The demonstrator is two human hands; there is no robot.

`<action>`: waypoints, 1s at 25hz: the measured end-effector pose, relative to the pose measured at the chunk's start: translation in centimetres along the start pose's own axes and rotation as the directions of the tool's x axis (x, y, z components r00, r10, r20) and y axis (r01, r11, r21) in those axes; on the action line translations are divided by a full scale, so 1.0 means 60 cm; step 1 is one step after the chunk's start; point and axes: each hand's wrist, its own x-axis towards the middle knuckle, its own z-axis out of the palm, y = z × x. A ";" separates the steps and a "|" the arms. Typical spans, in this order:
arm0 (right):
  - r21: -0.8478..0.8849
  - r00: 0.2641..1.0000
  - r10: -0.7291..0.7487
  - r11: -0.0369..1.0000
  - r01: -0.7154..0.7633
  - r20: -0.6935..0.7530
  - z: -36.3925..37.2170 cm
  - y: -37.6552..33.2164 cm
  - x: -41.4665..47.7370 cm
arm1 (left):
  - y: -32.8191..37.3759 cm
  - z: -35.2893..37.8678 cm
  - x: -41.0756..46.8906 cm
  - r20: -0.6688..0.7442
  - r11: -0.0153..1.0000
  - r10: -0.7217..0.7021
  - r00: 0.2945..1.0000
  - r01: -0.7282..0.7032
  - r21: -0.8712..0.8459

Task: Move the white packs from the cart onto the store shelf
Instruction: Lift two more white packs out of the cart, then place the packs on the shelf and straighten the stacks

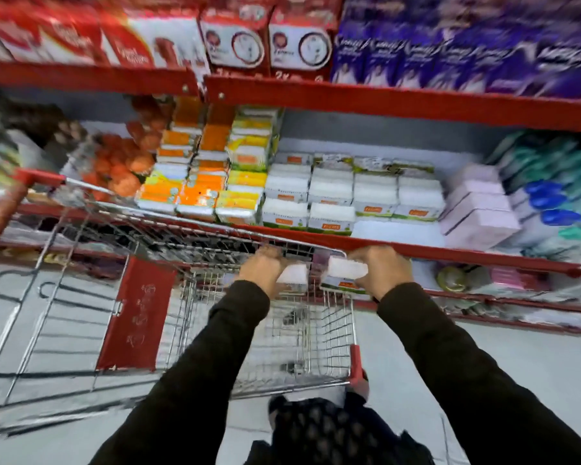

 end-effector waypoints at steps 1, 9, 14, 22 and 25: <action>-0.003 1.000 0.021 1.000 -0.021 -0.023 -0.019 0.020 -0.002 | 0.024 -0.021 0.009 -0.019 0.999 0.032 0.999 -0.031 0.006; -0.078 0.982 0.111 0.989 -0.123 -0.152 -0.163 0.201 0.048 | 0.232 -0.144 0.147 -0.214 0.974 0.212 0.953 -0.223 -0.030; -0.189 0.987 0.039 0.980 -0.069 -0.158 -0.169 0.264 0.121 | 0.299 -0.151 0.226 -0.195 0.987 0.160 0.968 -0.159 0.017; -0.208 0.998 -0.051 0.977 0.040 -0.045 -0.097 0.285 0.187 | 0.314 -0.094 0.293 -0.144 0.998 -0.030 0.989 0.037 0.043; -0.207 0.994 -0.083 0.976 0.066 -0.074 -0.083 0.285 0.187 | 0.306 -0.074 0.304 -0.170 0.999 -0.026 0.985 0.029 0.017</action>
